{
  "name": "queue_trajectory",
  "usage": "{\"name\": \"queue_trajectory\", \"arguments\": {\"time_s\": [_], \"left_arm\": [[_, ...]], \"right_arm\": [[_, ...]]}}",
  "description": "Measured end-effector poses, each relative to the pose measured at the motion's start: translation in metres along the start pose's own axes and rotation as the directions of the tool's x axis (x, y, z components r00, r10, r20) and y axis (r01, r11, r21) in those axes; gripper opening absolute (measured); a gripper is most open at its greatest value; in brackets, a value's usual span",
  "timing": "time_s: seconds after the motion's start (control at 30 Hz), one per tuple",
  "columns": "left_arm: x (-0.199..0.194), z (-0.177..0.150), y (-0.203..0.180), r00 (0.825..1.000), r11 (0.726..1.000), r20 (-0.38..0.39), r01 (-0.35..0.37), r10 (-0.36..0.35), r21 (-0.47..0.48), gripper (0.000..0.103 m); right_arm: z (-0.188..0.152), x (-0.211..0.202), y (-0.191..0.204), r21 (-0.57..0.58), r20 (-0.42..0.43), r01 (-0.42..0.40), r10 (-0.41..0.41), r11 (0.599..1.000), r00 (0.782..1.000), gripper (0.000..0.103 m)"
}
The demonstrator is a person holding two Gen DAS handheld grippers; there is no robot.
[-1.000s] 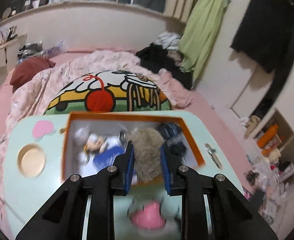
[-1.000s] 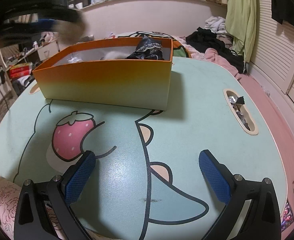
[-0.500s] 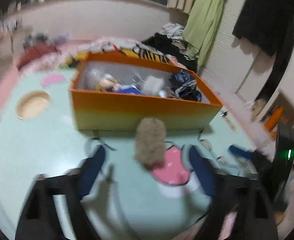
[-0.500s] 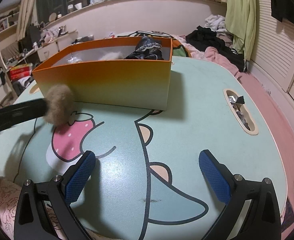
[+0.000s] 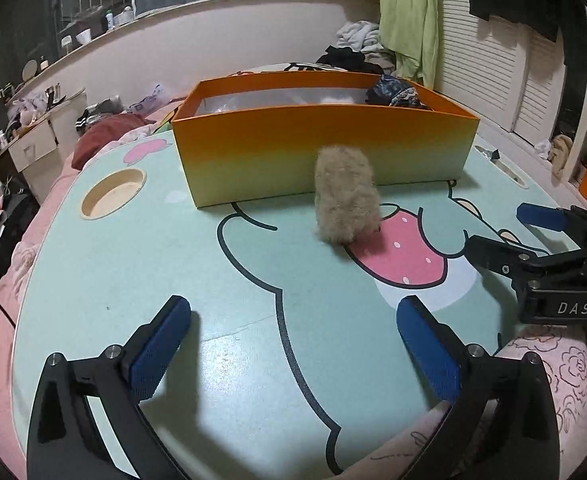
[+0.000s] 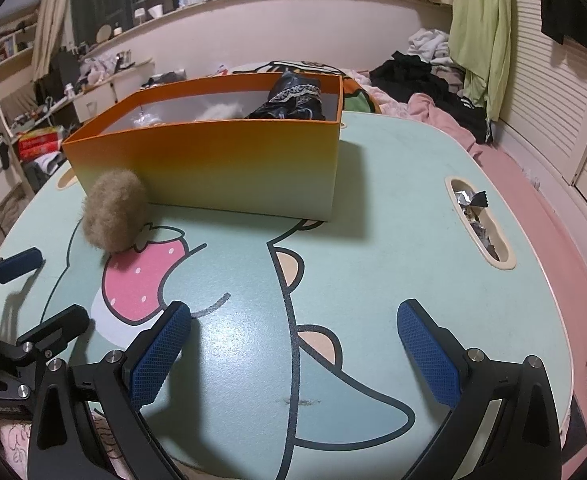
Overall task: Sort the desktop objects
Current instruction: 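Lift the brown pompom out and set it on the table with the left tool, then reach into the orange box and grasp the blue tin with the right tool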
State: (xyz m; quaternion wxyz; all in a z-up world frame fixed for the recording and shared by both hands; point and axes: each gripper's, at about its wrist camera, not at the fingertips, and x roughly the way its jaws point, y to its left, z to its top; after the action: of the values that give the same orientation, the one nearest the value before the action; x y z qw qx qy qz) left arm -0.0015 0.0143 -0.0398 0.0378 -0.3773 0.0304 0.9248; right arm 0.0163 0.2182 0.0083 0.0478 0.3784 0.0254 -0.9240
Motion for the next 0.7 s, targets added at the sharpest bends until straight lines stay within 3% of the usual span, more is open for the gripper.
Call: {"name": "queue_trajectory", "arguments": {"time_s": [0.2,0.33,0.47,0.6,0.7], "left_arm": [[0.002,-0.007,0.004,1.000,1.000,0.009,-0.004,0.004,-0.006,0.103],[0.005,-0.010,0.008,1.000,1.000,0.017,-0.011,0.012,-0.020,0.103],[-0.007,-0.013,0.011,0.999,1.000,0.027,-0.017,0.017,-0.023,0.103],[-0.024,-0.007,0.009,0.999,0.999,0.039,-0.031,0.032,-0.037,0.103],[-0.025,-0.005,0.009,0.999,0.999,0.040,-0.035,0.036,-0.040,0.103]], "right_arm": [[0.000,-0.005,-0.004,0.027,0.027,-0.035,0.034,0.999,0.999,0.102],[0.006,-0.032,-0.006,0.025,0.134,-0.117,0.113,0.993,0.985,0.087],[0.041,-0.053,0.011,-0.048,0.159,-0.235,0.239,0.971,0.958,0.070],[0.100,-0.050,0.019,-0.042,0.087,-0.351,0.353,0.936,0.932,0.048],[0.142,-0.018,0.030,-0.004,-0.059,-0.396,0.395,0.918,0.917,0.045]]}}
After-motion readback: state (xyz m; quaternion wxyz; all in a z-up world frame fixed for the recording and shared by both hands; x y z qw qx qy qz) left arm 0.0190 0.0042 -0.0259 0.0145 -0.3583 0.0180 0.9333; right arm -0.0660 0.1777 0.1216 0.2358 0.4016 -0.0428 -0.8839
